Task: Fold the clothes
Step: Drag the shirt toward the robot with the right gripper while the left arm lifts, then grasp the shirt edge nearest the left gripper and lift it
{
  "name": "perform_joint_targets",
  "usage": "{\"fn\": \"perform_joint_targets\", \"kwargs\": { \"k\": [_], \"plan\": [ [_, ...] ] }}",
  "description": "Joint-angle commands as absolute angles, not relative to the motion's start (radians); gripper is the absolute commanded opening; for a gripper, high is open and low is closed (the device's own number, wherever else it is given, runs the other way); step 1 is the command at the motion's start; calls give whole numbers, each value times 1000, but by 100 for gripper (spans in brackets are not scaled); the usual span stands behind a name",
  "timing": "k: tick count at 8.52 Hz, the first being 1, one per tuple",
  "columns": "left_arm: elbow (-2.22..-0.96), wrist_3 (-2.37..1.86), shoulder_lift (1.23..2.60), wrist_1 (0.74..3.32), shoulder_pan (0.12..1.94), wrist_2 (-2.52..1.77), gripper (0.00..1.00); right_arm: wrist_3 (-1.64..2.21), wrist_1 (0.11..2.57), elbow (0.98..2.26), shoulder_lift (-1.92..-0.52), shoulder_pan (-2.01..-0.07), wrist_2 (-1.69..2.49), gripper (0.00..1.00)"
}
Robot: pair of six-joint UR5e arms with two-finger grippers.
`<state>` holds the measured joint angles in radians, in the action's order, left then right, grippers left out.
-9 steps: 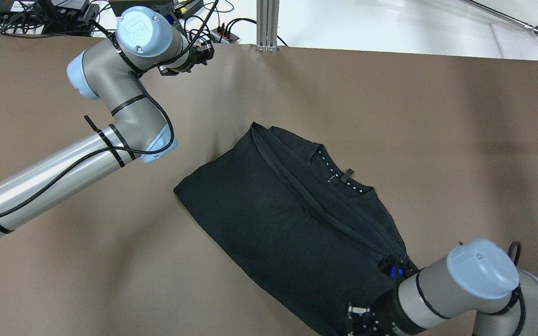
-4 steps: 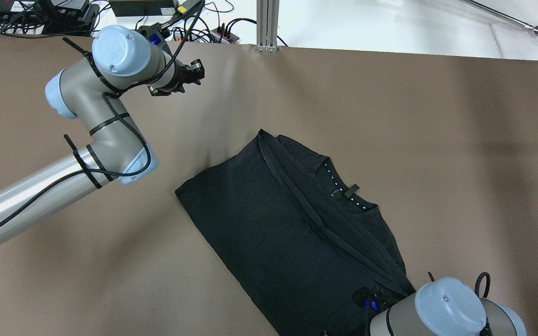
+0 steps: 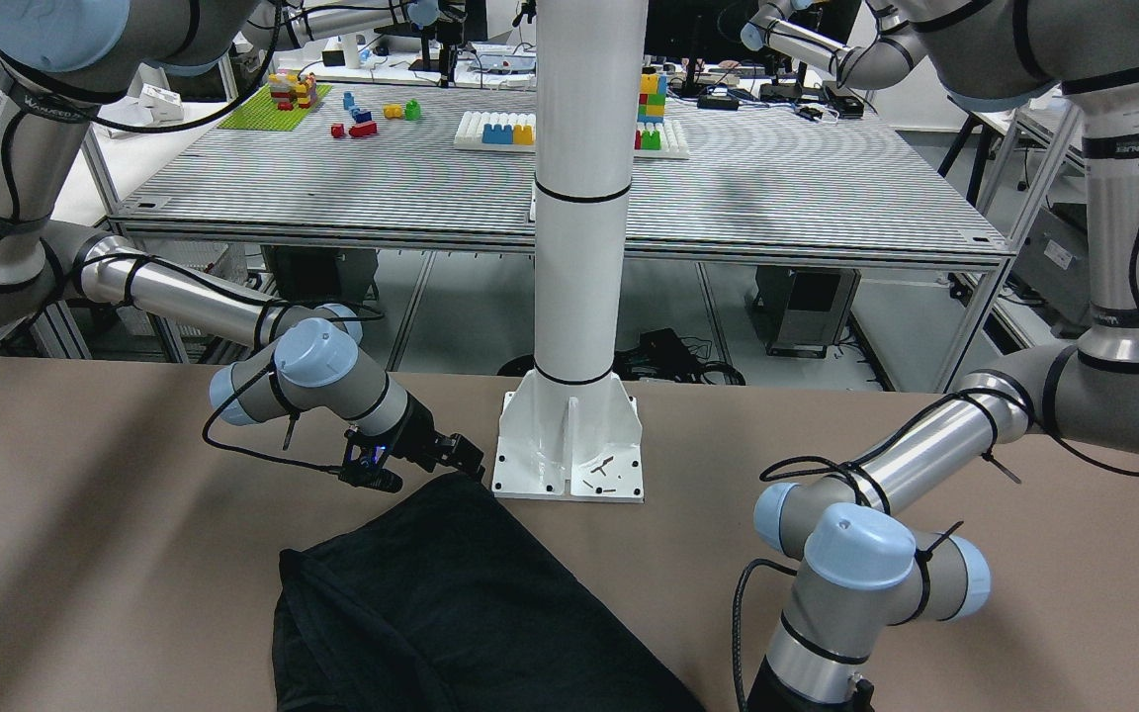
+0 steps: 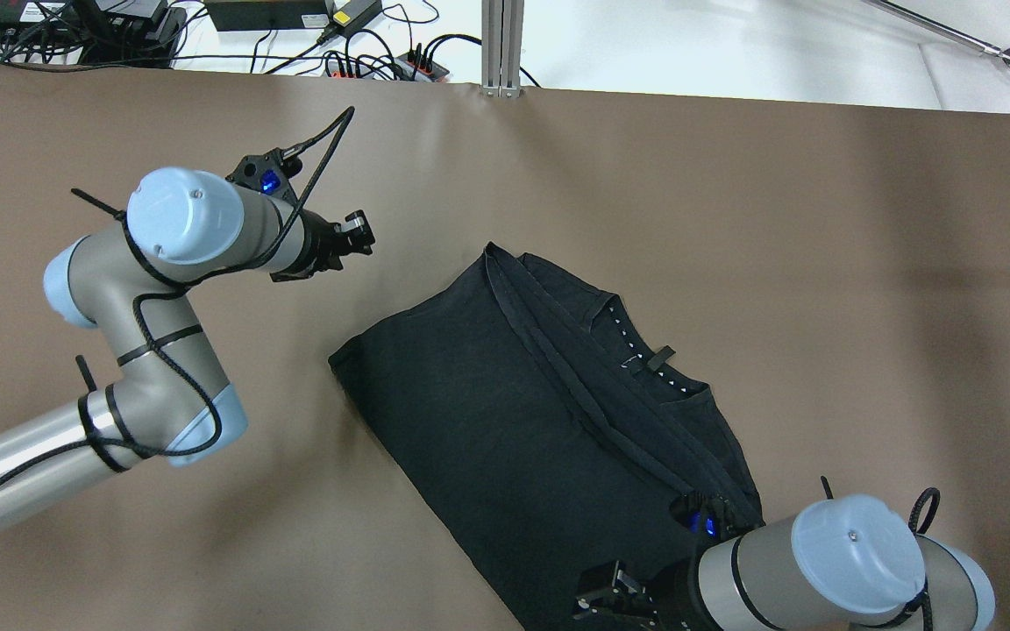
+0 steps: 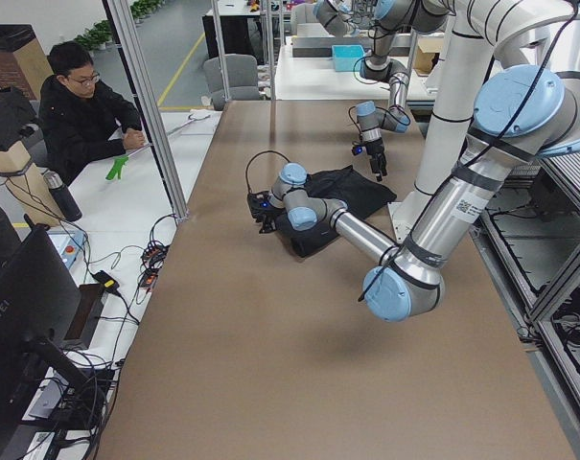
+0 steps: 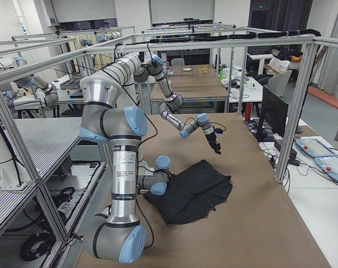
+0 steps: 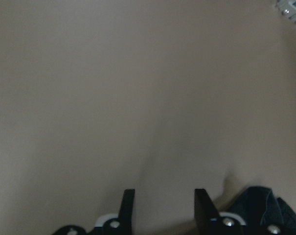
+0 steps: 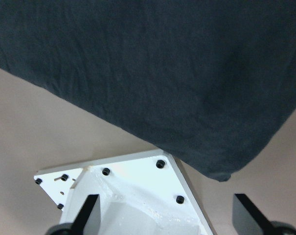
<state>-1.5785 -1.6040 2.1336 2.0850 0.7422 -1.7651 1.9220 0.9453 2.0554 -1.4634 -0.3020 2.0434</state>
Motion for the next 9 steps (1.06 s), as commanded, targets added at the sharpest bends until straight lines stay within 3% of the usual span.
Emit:
{"fn": "perform_joint_targets", "kwargs": {
  "k": [1, 9],
  "plan": [
    [-1668, -1640, 2017, 2088, 629, -1671, 52, 1908, 948, 2056, -1460, -350, 1990, 95],
    [-1664, -1667, 1971, 2089, 565, -1651, 61, 1905, 1072, 2051, -1379, -357, 1954, 95]
  ]
}}
